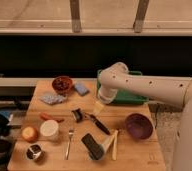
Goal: Place brush in purple bowl
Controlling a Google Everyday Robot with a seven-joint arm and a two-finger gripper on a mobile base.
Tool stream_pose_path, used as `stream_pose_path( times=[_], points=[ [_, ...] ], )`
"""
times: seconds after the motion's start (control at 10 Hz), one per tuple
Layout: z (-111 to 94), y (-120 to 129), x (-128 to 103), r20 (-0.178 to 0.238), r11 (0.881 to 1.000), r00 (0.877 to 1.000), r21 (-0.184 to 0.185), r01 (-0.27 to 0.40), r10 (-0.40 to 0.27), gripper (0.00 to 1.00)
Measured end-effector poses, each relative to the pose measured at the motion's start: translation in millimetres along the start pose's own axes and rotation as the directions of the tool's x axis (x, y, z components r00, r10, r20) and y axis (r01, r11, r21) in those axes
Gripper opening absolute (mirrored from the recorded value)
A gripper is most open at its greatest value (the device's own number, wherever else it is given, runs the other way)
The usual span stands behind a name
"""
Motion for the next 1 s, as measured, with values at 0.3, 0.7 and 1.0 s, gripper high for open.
stream_pose_path(
  times=[0.3,0.7,1.0],
  points=[
    [23.6,12.3,-8.2,-0.012,0.999,1.0,-0.047,0.022,-0.023,0.8],
    [59.1,28.6,-14.5,-0.095,0.999,0.994,-0.027,0.046,-0.048,0.8],
    [79.6,42.1,-13.0,-0.146,0.998,0.988,-0.018,0.055,-0.057,0.8]
  ],
)
